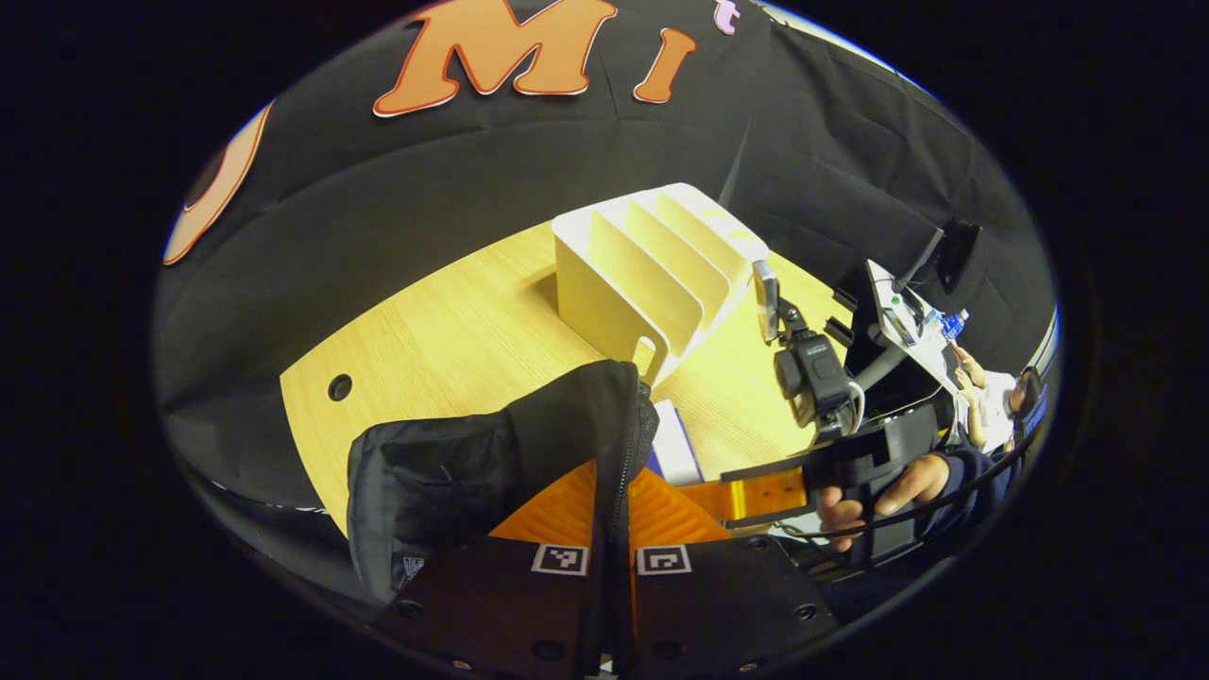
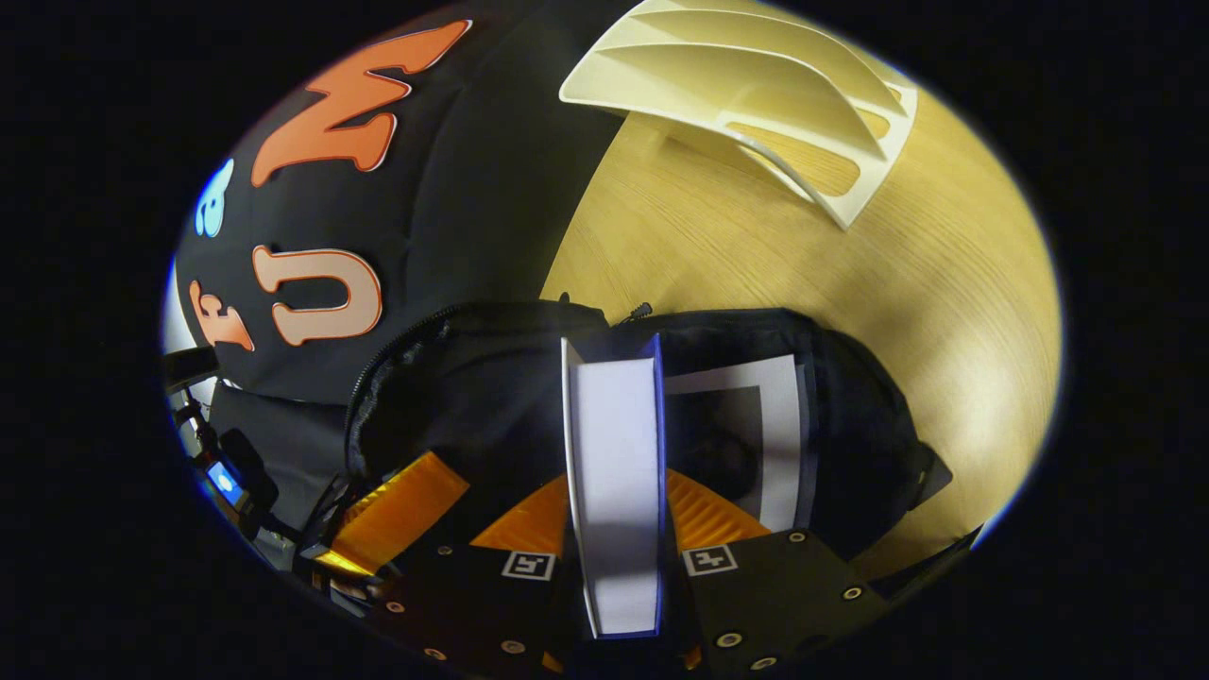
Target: Open the schoolbag, grab two books from the bookshelf and put them into the schoolbag.
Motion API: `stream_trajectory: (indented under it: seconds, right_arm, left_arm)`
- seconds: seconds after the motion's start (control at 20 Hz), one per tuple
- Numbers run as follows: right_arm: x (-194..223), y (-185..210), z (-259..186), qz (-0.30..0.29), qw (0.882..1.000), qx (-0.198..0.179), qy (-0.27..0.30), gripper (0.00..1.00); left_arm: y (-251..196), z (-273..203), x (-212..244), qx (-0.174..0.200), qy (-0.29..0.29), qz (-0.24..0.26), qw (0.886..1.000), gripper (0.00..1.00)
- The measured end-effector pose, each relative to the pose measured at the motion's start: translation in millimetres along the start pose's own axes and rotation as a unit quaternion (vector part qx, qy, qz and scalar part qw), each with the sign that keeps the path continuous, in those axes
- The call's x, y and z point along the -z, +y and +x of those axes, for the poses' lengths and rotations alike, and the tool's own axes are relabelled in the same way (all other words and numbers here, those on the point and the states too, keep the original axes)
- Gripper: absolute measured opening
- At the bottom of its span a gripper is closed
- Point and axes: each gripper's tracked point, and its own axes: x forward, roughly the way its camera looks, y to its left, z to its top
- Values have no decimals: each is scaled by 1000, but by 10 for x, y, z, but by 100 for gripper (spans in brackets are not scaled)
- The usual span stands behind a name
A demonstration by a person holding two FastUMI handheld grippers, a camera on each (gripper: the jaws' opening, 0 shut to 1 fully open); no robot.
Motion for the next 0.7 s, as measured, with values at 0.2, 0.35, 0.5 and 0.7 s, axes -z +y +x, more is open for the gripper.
stream_trajectory:
  seconds: [0.2,0.35,0.5,0.7]
  right_arm:
    - [25,-5,111,5,1000,4,6,47]
    - [35,-150,68,-19,998,56,17,33]
    - [124,-337,-38,-49,992,108,34,81]
    - [166,-434,-204,-82,985,140,53,90]
  left_arm:
    - [-5,-10,28,7,-4,-3,1000,5]
    - [35,-6,59,15,-6,-11,1000,5]
    - [39,31,109,26,-3,-23,999,5]
    - [61,70,144,22,-4,-32,999,5]
